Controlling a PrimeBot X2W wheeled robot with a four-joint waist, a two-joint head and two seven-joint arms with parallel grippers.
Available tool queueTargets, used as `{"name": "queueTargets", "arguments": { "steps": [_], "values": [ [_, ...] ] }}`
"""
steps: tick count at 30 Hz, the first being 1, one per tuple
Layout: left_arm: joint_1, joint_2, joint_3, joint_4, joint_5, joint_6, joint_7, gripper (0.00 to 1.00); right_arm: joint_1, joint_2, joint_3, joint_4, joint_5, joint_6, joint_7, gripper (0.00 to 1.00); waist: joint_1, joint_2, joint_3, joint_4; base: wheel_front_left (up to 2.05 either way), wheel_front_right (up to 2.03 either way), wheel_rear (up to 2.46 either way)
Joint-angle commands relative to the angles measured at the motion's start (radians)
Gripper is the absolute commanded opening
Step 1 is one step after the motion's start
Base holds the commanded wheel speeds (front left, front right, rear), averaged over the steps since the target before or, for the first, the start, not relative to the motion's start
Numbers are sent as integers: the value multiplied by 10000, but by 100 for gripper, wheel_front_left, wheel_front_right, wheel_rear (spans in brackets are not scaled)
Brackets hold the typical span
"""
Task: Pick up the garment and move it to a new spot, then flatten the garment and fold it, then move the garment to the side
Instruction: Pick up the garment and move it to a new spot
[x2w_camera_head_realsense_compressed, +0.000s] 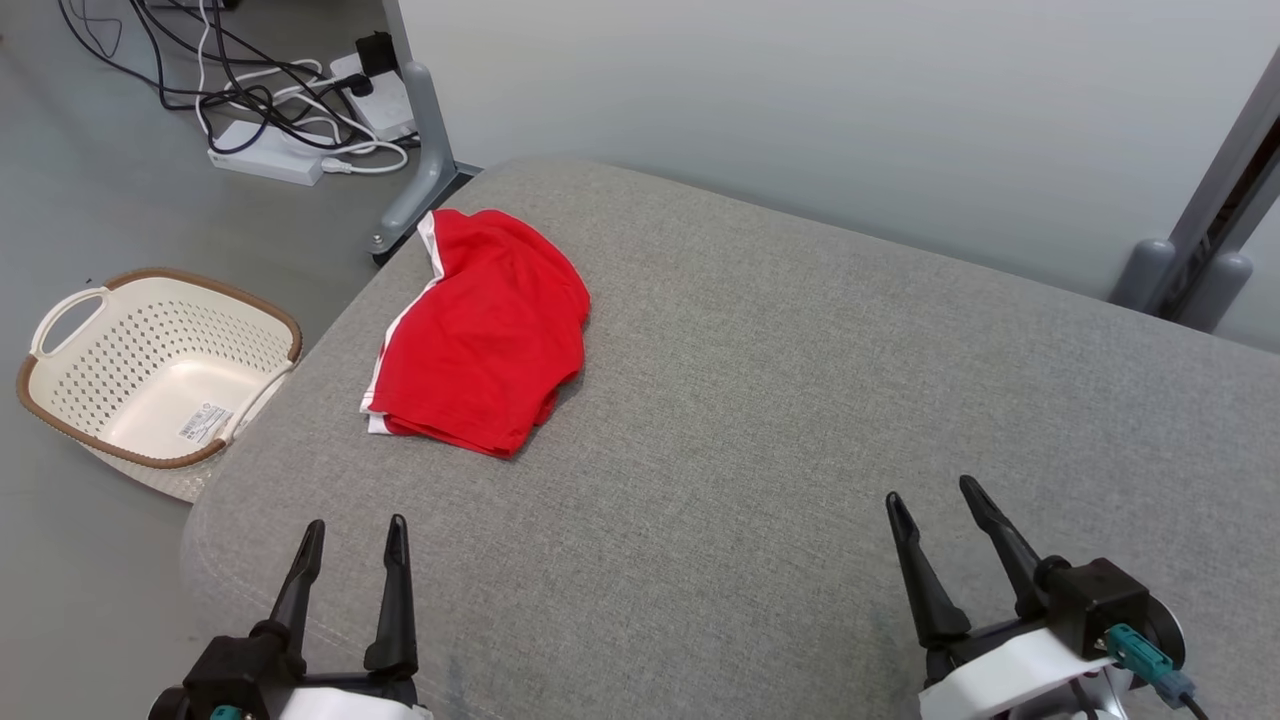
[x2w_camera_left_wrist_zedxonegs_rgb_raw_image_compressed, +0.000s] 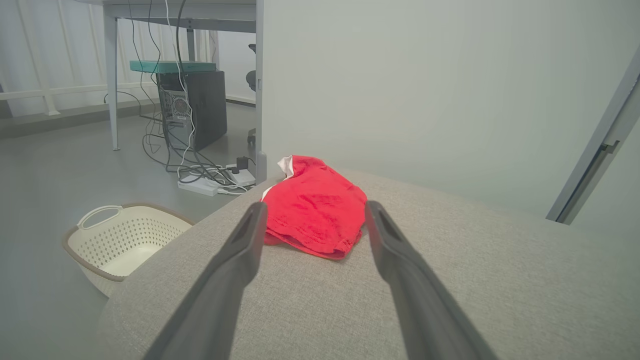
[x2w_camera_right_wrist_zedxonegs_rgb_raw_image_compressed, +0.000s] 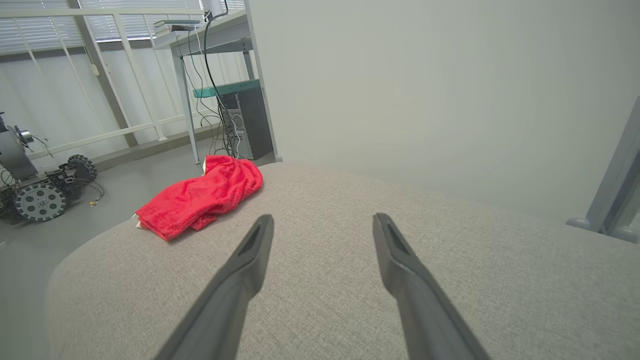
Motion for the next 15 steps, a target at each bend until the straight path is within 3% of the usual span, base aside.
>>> {"name": "queueTargets", "arguments": {
  "steps": [1, 13, 15],
  "values": [
    [-138, 32, 84, 23, -34, -37, 5, 100, -57, -61, -88, -72, -5, 1, -46, 100, 0, 0, 83, -14, 0, 0, 0],
    [-2155, 58, 1032, 937, 14, -803, 5, 100, -812, -572, -500, -1199, -1179, 1, 252, 100, 0, 0, 1860, -674, 0, 0, 0],
    [-3202, 257, 1302, 1802, -181, -1052, 6, 100, -1174, -849, -525, -1867, -1373, 0, 668, 100, 0, 0, 2511, -904, 0, 0, 0]
  ]
}}
